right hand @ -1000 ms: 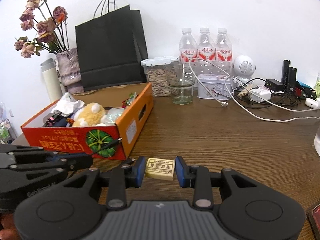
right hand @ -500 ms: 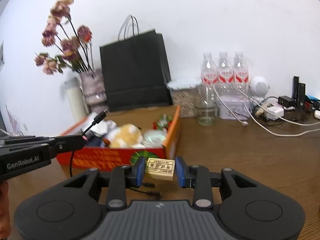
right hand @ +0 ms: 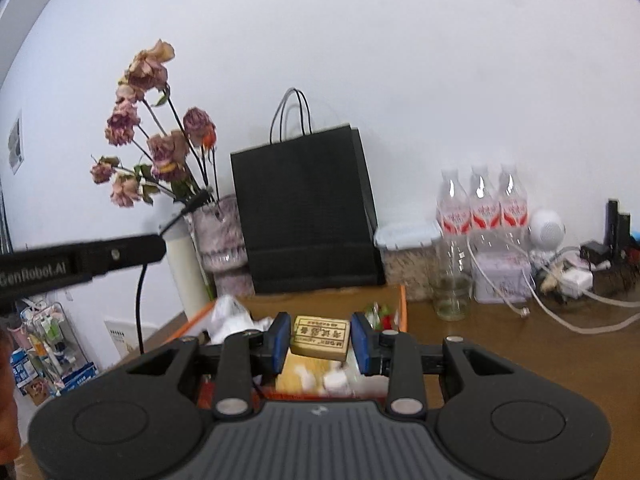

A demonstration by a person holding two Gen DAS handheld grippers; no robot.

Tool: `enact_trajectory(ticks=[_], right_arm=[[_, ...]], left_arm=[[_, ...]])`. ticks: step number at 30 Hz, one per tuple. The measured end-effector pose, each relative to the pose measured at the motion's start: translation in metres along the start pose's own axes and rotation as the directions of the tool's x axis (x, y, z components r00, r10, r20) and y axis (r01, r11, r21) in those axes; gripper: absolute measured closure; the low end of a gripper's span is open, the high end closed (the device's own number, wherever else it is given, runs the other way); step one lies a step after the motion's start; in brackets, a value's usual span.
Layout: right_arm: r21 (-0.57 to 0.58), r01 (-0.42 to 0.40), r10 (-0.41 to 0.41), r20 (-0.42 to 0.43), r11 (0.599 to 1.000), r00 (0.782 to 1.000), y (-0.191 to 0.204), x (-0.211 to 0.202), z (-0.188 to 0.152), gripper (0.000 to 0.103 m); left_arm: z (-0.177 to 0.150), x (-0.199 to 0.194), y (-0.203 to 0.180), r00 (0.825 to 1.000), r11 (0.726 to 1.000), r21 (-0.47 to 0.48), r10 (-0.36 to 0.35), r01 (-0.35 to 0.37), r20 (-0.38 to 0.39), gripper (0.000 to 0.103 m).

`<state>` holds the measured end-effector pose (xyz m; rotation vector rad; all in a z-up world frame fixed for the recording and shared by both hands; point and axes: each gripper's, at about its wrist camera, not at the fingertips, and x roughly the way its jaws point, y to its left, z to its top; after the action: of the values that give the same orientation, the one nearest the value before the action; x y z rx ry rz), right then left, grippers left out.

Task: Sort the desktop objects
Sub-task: 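Carry the block and cable into the box and open both tools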

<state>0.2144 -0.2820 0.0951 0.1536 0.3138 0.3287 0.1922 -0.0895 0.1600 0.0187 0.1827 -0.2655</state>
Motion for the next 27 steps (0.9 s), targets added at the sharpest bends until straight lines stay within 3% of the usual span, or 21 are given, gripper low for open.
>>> enact_trajectory(ticks=[4,8,13,18,25,27], right_arm=[[-0.008,0.007,-0.007,0.018,1.000,1.000,0.009,0.023,0.020,0.072],[-0.003,0.014,-0.014,0.016,1.000,1.000,0.008,0.055,0.032,0.072],[0.007,0.032,-0.032,-0.043,0.999,0.999,0.001,0.110,0.023,0.072],[0.013,0.068,-0.065,-0.137,0.998,0.988,-0.012,0.156,-0.004,0.072],[-0.015,0.091,-0.092,-0.205,0.996,0.974,-0.013,0.178,-0.028,0.071],[-0.034,0.098,-0.103,-0.203,0.995,0.974,-0.009,0.175,-0.029,0.071]], left_arm=[[0.025,0.025,0.017,0.999,1.000,-0.008,0.009,-0.009,0.034,0.100],[0.028,0.062,0.035,0.999,1.000,-0.018,0.019,-0.018,0.030,0.100],[-0.007,0.114,0.053,0.998,0.999,-0.043,0.023,-0.025,-0.062,0.100],[-0.063,0.159,0.063,0.981,0.997,-0.022,0.065,-0.070,-0.184,0.100],[-0.084,0.162,0.065,0.971,0.996,0.000,0.085,-0.087,-0.225,0.098],[-0.084,0.159,0.064,0.968,0.994,0.012,0.104,-0.104,-0.229,0.093]])
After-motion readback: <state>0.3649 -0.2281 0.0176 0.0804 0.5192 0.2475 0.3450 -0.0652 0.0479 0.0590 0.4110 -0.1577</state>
